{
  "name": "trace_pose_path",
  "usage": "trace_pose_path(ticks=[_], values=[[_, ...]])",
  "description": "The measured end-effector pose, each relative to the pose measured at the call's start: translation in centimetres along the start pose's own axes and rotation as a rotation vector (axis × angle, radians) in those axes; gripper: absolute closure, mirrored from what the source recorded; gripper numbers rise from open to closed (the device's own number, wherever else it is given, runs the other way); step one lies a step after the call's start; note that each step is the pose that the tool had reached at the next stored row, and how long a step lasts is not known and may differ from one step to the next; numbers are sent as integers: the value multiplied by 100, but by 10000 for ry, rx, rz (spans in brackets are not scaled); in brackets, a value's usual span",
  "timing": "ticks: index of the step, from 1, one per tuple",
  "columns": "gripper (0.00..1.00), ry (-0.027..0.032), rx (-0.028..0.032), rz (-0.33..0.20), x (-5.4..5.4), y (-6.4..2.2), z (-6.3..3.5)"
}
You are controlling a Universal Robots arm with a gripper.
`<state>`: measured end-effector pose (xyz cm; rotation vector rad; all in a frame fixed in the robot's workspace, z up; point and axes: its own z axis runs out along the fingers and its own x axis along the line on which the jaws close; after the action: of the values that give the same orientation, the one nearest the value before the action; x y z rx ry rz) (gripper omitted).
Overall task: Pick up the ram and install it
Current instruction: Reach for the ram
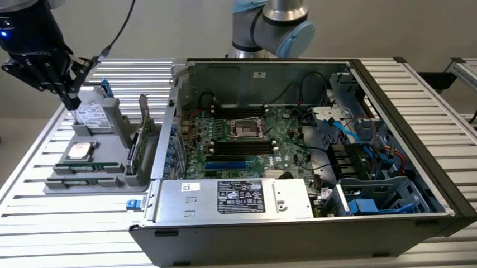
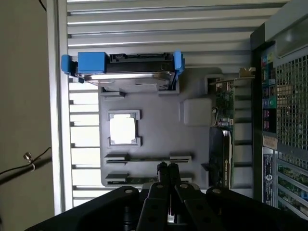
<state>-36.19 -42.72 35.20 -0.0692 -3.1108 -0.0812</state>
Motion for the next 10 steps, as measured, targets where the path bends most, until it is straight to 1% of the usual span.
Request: trace_pose_path(ticks=[2, 3, 10], values=[[90, 2, -33, -6, -1, -20, -1], [90, 2, -38, -5, -1, -20, -1], [90, 2, -38, -5, -1, -21, -1]])
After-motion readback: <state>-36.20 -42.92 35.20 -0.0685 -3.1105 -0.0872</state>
